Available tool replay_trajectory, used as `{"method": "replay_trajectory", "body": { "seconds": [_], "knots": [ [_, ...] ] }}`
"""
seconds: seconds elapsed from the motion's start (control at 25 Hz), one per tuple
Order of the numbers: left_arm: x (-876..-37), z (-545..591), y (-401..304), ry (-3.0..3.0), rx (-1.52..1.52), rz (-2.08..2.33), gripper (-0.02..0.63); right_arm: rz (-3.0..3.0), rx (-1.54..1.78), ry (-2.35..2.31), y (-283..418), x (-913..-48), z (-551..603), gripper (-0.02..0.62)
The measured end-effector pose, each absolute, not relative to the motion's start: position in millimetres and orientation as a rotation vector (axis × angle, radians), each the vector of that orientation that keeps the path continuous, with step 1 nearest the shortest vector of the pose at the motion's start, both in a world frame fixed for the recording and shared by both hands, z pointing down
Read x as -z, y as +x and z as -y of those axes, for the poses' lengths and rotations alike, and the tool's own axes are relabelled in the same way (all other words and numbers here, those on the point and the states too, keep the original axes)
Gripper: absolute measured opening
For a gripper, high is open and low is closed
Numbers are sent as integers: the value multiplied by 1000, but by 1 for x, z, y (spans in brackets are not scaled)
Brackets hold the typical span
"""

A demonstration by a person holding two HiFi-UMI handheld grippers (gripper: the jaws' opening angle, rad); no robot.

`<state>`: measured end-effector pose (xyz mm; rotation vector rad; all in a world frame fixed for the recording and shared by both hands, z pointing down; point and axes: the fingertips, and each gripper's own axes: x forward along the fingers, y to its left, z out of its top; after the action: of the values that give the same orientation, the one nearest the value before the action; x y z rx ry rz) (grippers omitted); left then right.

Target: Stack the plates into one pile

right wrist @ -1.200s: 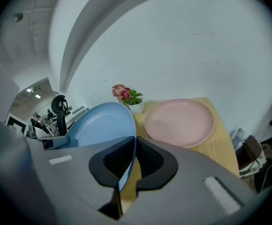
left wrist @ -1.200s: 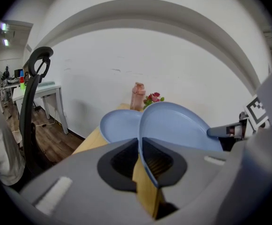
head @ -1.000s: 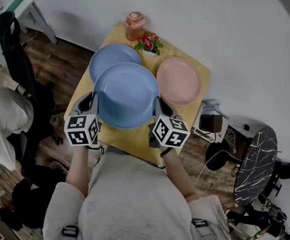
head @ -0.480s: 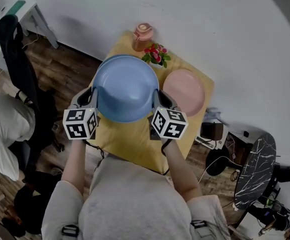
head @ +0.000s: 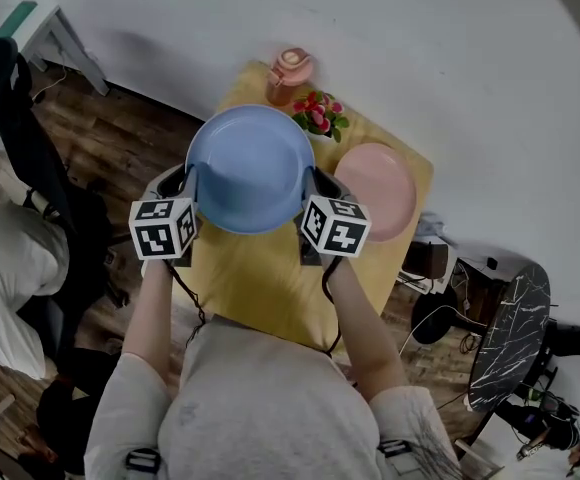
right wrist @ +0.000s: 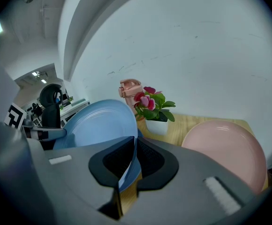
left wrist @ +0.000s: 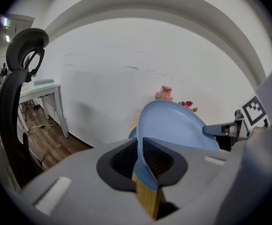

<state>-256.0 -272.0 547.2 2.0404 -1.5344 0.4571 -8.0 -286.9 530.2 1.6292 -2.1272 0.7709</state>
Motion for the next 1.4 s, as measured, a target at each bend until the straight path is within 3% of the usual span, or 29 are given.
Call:
{"method": "replay_trajectory", "body": {
  "seconds": [1.0,1.2,1.4],
  "knots": [
    [-602,294,-257,2011,-569,1495,104,1989,-811,1564,-11,-590,305,21],
    [-599,292,-248,2071,-526,1461,172,1996,-776,1569,-13,-589,304,21],
    [-585,292,-249,2149,-550,1514,176,2071,-693,1659,-8,-564,304,21]
  ]
}}
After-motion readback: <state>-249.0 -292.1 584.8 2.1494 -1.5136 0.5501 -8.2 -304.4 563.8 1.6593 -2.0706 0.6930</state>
